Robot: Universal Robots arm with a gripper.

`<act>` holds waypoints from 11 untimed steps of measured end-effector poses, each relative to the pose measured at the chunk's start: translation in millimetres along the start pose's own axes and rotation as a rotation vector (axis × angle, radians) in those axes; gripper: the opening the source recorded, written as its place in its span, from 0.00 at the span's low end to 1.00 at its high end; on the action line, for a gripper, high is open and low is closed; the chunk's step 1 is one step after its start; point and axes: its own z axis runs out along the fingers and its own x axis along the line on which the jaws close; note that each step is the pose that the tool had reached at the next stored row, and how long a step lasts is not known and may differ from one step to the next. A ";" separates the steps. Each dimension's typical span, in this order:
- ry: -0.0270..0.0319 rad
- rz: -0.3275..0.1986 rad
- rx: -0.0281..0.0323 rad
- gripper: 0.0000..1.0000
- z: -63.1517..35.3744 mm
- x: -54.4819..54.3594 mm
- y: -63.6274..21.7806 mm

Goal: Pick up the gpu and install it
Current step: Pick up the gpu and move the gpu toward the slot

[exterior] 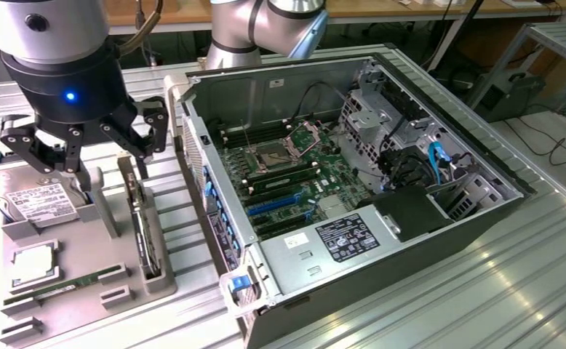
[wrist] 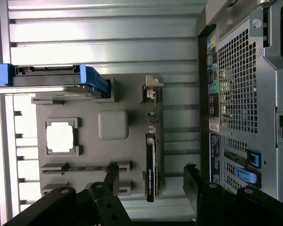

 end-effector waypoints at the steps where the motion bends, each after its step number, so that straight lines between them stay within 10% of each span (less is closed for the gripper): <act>1: 0.0005 0.000 0.0000 0.66 1.4 0.0 -0.1; 11: 0.0063 0.000 0.0001 0.66 21.0 -0.4 -0.8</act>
